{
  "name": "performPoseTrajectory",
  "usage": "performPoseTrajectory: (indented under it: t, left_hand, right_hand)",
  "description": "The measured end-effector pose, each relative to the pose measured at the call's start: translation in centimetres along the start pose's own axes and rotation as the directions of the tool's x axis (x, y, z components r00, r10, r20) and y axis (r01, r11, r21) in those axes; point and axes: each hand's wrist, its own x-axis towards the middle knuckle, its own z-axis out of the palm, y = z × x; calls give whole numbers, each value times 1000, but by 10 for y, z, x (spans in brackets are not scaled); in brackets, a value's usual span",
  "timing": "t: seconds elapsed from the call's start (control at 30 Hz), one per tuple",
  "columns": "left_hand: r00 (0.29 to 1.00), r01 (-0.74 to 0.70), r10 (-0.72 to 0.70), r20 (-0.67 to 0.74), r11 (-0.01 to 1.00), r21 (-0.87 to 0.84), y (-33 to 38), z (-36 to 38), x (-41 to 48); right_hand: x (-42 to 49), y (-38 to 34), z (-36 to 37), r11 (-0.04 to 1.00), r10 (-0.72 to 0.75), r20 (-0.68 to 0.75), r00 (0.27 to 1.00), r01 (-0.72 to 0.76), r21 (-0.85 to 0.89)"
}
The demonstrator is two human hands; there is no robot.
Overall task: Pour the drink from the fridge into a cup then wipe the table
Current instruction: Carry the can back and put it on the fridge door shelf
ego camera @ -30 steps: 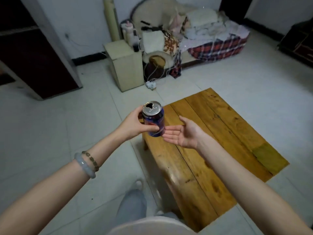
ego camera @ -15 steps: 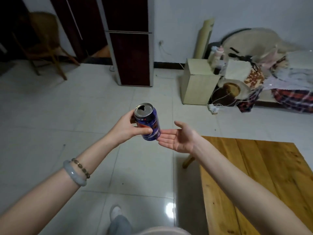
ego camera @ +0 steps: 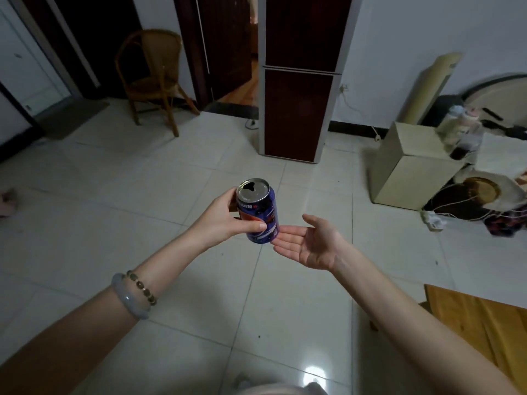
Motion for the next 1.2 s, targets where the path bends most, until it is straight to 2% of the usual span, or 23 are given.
performPoseTrajectory:
  t: [0.37, 0.9, 1.2]
  left_hand:
    - [1000, -10, 10, -17, 1000, -15, -19, -82, 110]
    - [1000, -18, 18, 1, 999, -41, -17, -149, 369]
    - [1000, -7, 7, 1, 999, -46, -27, -190, 495]
  right_hand:
    - [97, -76, 71, 1000, -11, -35, 999, 10, -16]
    - [256, -289, 118, 999, -24, -30, 999, 23, -43]
    - [345, -385, 145, 999, -31, -40, 999, 30, -40]
